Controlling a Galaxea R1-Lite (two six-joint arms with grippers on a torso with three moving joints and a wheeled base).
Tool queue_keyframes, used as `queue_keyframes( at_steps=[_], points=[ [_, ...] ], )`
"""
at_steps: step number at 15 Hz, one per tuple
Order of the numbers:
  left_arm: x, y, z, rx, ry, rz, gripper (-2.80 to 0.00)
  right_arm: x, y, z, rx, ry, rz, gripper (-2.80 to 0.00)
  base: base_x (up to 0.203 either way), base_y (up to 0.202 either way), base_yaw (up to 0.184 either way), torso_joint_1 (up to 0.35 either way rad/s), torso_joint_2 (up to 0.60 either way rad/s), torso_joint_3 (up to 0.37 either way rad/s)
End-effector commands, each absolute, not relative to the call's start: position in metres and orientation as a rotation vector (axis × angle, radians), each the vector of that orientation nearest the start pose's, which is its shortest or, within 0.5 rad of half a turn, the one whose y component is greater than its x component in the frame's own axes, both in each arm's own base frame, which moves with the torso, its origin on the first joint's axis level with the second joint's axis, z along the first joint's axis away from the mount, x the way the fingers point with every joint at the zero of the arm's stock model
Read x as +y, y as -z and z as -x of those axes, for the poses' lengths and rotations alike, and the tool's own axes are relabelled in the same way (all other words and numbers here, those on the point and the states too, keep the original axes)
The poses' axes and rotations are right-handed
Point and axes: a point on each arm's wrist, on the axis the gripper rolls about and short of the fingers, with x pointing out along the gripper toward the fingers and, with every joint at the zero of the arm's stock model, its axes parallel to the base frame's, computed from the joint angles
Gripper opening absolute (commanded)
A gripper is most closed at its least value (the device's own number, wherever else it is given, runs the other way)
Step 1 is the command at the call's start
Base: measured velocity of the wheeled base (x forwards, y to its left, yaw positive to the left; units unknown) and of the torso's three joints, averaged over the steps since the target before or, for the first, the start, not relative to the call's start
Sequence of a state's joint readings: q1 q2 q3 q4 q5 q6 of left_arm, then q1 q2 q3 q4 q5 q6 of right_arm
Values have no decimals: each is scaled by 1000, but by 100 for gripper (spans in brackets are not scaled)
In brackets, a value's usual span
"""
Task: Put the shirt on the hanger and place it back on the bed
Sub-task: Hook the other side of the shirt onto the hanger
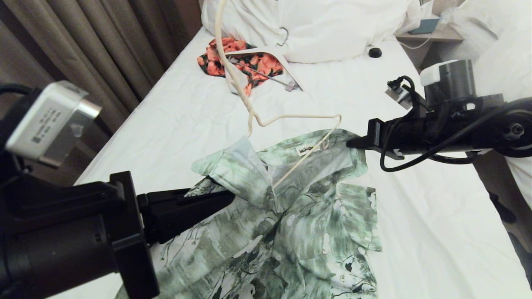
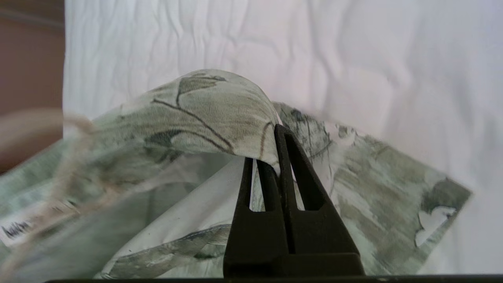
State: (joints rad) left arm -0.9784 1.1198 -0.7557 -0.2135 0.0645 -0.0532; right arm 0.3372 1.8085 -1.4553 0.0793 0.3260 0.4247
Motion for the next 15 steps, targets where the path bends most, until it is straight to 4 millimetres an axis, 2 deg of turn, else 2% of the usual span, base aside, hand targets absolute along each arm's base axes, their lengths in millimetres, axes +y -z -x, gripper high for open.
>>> queue_keyframes(
  at_steps=[1,7,12,15],
  points=[
    [-131,-260,-87,169,925,-35,-280,125,-261,-334,566,-553,-402,-280,0,0,0,0,0,0],
    [-132,-252,-87,193,922,-47,-280,128,-270,-332,542,-567,-400,-280,0,0,0,0,0,0],
    [-135,-252,-91,197,909,-53,-280,127,-284,-308,589,-575,-392,-280,0,0,0,0,0,0],
    [-135,-252,-90,194,910,-57,-280,124,-297,-301,565,-581,-393,-280,0,0,0,0,0,0]
  ],
)
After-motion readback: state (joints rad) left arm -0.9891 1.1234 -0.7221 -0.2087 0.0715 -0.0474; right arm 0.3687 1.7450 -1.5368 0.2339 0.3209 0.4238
